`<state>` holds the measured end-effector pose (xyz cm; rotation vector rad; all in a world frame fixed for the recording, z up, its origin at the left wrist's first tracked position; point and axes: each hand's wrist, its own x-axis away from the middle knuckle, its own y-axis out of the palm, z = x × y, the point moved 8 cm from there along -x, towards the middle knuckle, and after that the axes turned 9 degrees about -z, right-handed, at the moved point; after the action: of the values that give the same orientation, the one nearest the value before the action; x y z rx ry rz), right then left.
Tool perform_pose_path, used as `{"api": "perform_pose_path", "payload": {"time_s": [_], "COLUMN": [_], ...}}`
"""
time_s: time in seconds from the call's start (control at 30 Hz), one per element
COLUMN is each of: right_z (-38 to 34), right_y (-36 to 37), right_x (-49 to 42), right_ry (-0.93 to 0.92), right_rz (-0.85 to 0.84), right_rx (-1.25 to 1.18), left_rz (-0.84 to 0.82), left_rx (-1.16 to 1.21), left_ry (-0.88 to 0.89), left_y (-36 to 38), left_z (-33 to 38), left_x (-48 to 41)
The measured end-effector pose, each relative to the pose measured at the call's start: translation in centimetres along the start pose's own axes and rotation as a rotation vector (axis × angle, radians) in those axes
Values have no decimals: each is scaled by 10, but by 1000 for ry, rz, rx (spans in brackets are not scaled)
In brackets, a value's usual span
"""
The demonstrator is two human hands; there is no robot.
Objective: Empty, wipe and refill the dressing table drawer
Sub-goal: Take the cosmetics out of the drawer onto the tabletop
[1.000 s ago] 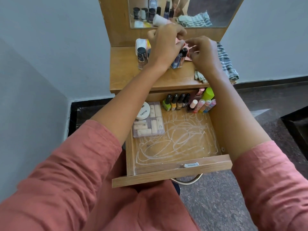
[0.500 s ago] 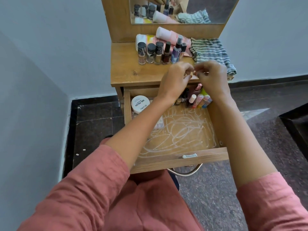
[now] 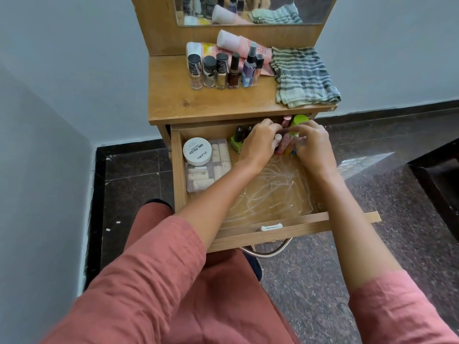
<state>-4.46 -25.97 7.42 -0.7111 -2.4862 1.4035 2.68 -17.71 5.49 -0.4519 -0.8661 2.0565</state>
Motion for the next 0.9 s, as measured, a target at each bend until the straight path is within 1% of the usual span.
{"api": "perform_pose_path", "payload": {"time_s": [0.17,0.27,0.37,0.57,0.7,0.83,0.9], "right_z": [-12,-15,-14,-10,-17,-39,-53], "right_y": [8,13,17,16,5,-15,-28], "right_x": [-2,-4,-6,-6,-1,-3,-7], "right_ry": [-66,-92,-76,-12,6,-40,-62], "right_rz": [-35,-35,-55,-69,-54,-26,9], "right_rx": [186,245,273,164,61,-86,-119], "left_rz": [-18,-22,-18,-24,6,67,114], "left_rx": [-5,-8,-4,5,35,68,89], "left_ry": [-34,-54,-61,-42,-6,36,64], "left_y": [7,8,7,4,-11,-42,-63], "left_z": [-3,-5,-5,-4,-2,8,16], "left_x": [-2,-2,-1,1,5,8,10]}}
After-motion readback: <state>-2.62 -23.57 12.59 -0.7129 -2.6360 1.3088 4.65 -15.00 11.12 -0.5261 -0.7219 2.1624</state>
